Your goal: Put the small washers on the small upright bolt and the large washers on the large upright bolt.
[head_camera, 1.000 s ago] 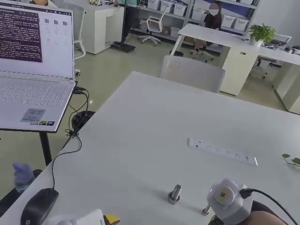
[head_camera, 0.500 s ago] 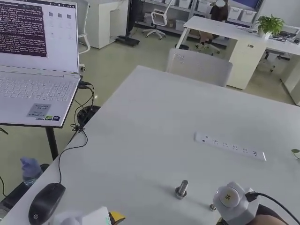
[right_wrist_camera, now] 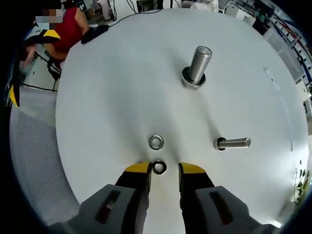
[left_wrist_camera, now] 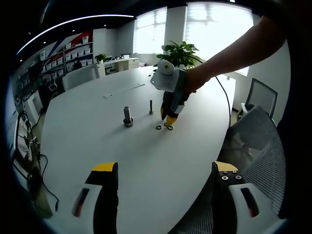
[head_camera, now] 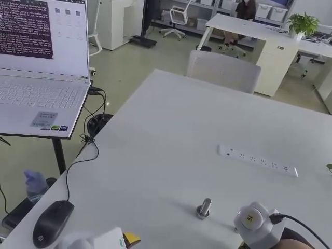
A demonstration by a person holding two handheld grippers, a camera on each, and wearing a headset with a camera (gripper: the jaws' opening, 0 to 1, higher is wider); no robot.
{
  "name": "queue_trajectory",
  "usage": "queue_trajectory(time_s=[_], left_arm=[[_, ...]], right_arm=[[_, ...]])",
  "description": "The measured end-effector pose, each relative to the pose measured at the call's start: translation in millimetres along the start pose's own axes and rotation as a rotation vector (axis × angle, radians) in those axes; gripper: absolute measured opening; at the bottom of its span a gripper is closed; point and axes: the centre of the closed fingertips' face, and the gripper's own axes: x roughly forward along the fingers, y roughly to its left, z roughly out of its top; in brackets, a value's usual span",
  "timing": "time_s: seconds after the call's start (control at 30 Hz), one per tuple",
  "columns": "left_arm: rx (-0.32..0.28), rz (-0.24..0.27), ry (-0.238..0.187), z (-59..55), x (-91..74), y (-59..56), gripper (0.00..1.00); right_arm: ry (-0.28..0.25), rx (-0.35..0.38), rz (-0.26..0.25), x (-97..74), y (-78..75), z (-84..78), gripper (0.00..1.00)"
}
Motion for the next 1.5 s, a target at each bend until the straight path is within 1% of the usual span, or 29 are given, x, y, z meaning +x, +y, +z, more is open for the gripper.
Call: queue_trajectory(time_s=[0.27, 0.37, 0.43, 0.5, 0.57, 0.6, 0.67, 0.8, 0.9, 0.97, 1.17, 1.27, 1.5], left_arm=[[-0.001, -0.003, -0.001, -0.5, 0.1, -0.6, 0.78], [-0.003, -0.002, -0.003, -0.6, 0.2, -0.7, 0.78], [-0.002, -0.001, -0.001, -1.2, 0.1, -0.9, 0.78], [-0.004, -0.002, -0.001, -2.0, 0.1, -1.4, 0.78], [-0.005, -0.002, 0.0, -2.6, 0.0, -1.8, 0.78], [-0.006, -0.003, 0.001, -2.9, -0.1, -1.9, 0.78], [-0.007, -0.002, -0.001, -2.6, 0.0, -1.9, 0.77], [-0.008, 0.0, -0.003, -2.6, -0.3, -1.7, 0.77], [-0.007, 0.002, -0.003, -3.0, -0.8, -2.0, 0.77], [-0.009, 0.003, -0.003, -3.4, -1.2, -2.2, 0.77], [-0.009, 0.005, -0.001, -4.9, -2.6, -2.6, 0.77], [-0.009, 0.007, -0.002, -4.7, -3.8, -2.0, 0.77], [-0.007, 0.012, 0.0, -4.5, -5.3, -1.5, 0.77]], right_arm=[[0.013, 0.012, -0.005, -0.7, 0.2, -2.3, 0.22], [0.009, 0.016, -0.005, -0.6, 0.4, -2.5, 0.22], [0.018, 0.024, -0.012, -0.3, -1.0, -3.7, 0.21], [0.023, 0.022, -0.014, -0.3, -0.1, -3.8, 0.2], [0.037, 0.005, -0.022, -0.2, 0.5, -5.7, 0.19], [0.034, 0.001, -0.023, -0.2, 1.2, -5.5, 0.19], [0.032, 0.019, -0.025, -1.2, 0.9, -5.9, 0.19], [0.032, 0.029, -0.031, -1.2, 0.3, -6.3, 0.17], [0.044, 0.013, -0.041, -0.1, 2.1, -6.3, 0.15], [0.045, 0.024, -0.041, -0.1, 2.0, -6.9, 0.14], [0.039, 0.02, -0.04, -0.7, 1.7, -6.8, 0.14], [0.045, 0.007, -0.042, -0.7, 2.2, -6.5, 0.14], [0.05, 0.011, -0.033, -0.4, 1.7, -6.7, 0.13]])
